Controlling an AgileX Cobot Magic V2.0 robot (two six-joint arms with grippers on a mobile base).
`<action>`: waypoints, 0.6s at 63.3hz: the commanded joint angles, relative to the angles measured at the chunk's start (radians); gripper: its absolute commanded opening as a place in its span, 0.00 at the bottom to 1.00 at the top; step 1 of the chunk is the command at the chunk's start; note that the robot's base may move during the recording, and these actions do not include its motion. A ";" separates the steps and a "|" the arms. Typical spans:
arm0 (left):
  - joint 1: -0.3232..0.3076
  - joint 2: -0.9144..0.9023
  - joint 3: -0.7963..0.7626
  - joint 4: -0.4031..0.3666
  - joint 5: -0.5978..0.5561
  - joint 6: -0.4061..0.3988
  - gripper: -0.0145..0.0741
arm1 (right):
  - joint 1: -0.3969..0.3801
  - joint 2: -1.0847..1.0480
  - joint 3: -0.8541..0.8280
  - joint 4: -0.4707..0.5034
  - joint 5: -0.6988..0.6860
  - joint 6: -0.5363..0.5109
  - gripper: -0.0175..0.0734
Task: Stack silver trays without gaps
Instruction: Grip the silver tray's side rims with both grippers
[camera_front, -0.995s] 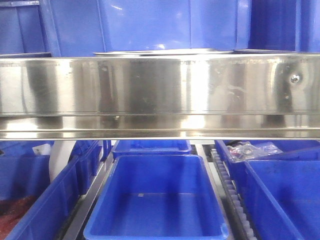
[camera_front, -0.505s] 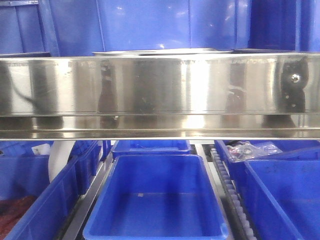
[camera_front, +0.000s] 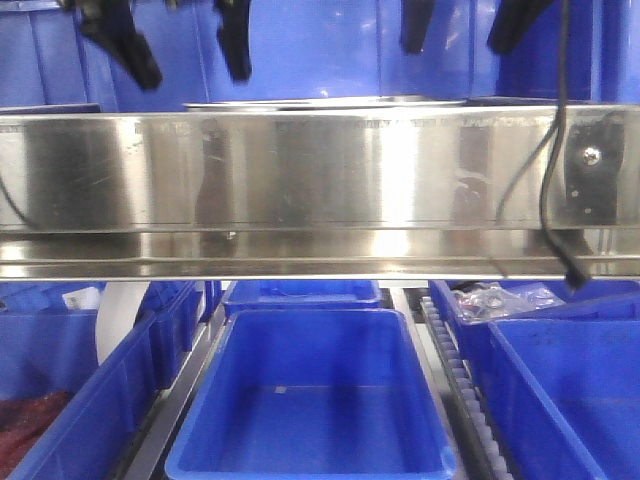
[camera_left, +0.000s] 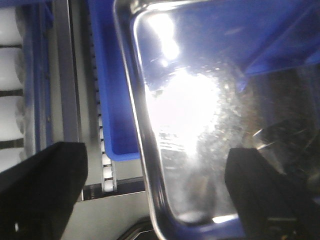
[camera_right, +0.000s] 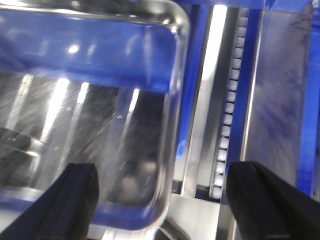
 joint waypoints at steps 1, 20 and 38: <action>0.002 -0.039 -0.036 0.007 -0.054 -0.012 0.68 | -0.001 -0.034 -0.040 -0.015 -0.056 0.000 0.87; 0.002 0.011 -0.037 0.005 -0.061 -0.012 0.68 | -0.001 0.035 -0.039 -0.013 -0.085 0.000 0.87; 0.002 0.019 -0.037 0.003 -0.073 -0.012 0.68 | -0.001 0.065 -0.039 -0.012 -0.084 0.000 0.87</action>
